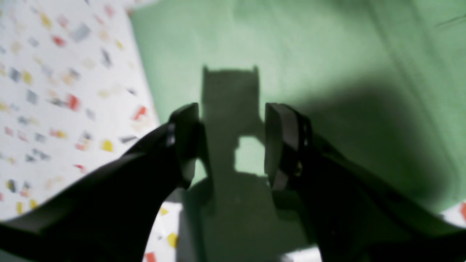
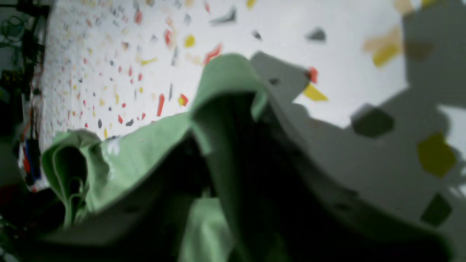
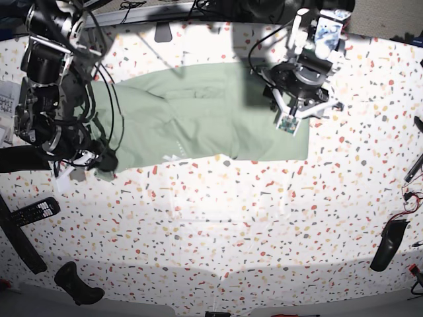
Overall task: Fold the T-shirt properly
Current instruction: 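Grasp the folded shirt's edges with both grippers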
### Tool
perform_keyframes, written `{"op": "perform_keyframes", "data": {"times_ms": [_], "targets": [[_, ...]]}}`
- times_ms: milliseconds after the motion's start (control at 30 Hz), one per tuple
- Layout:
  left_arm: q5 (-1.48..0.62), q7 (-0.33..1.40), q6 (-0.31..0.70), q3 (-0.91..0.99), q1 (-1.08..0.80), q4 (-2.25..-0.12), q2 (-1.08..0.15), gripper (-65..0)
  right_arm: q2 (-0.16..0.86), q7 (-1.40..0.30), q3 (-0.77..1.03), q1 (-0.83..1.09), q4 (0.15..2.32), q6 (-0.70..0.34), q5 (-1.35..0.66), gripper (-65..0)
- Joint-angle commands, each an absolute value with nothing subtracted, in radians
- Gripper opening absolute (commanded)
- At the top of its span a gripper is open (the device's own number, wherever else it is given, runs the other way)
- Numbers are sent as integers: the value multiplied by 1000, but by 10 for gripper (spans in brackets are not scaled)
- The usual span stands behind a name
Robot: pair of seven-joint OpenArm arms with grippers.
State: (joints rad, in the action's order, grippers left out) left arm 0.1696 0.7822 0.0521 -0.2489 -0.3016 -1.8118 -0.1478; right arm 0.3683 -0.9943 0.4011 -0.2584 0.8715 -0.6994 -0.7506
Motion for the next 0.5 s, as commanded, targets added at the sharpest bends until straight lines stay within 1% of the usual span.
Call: {"op": "perform_keyframes", "data": {"times_ms": [0, 33, 200, 367, 467], "targets": [[171, 764, 43, -249, -296, -1801, -148, -374, 380, -1011, 403, -277, 879, -698, -744, -623], [171, 746, 43, -249, -296, -1774, -148, -374, 380, -1011, 406, -282, 879, -698, -744, -650], [71, 720, 44, -250, -249, -1698, -145, -374, 386, -1005, 408, -322, 879, -698, -737, -650], [59, 722, 44, -250, -165, -1696, -118, -374, 414, -994, 408, -388, 879, -698, -732, -650], [49, 736, 44, -250, -120, -1696, -104, -374, 436, -963, 408, -439, 879, -698, -674, -650]]}}
